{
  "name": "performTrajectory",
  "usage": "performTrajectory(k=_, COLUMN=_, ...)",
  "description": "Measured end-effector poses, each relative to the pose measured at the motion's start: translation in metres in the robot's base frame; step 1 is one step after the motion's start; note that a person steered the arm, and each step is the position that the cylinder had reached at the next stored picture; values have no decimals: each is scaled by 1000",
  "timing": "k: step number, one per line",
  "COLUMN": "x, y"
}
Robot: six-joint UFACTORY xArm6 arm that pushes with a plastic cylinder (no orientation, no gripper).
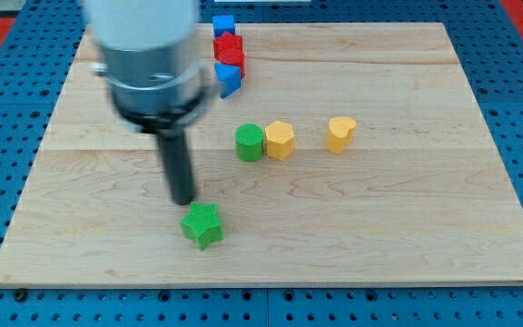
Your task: Place the hexagon below the green circle
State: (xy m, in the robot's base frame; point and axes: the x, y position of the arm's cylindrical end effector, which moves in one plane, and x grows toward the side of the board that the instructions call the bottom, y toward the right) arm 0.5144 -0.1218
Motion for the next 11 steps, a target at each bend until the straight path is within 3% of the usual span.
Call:
performTrajectory(k=1, x=44, y=5)
performTrajectory(k=2, x=57, y=97)
performTrajectory(k=3, x=59, y=84)
performTrajectory(k=5, x=-60, y=23)
performTrajectory(k=6, x=-128, y=69)
performTrajectory(k=7, x=-129, y=121)
performTrajectory(k=8, x=-99, y=162)
performTrajectory(k=9, x=-39, y=144)
performTrajectory(k=10, x=-40, y=143)
performTrajectory(k=11, x=-98, y=145)
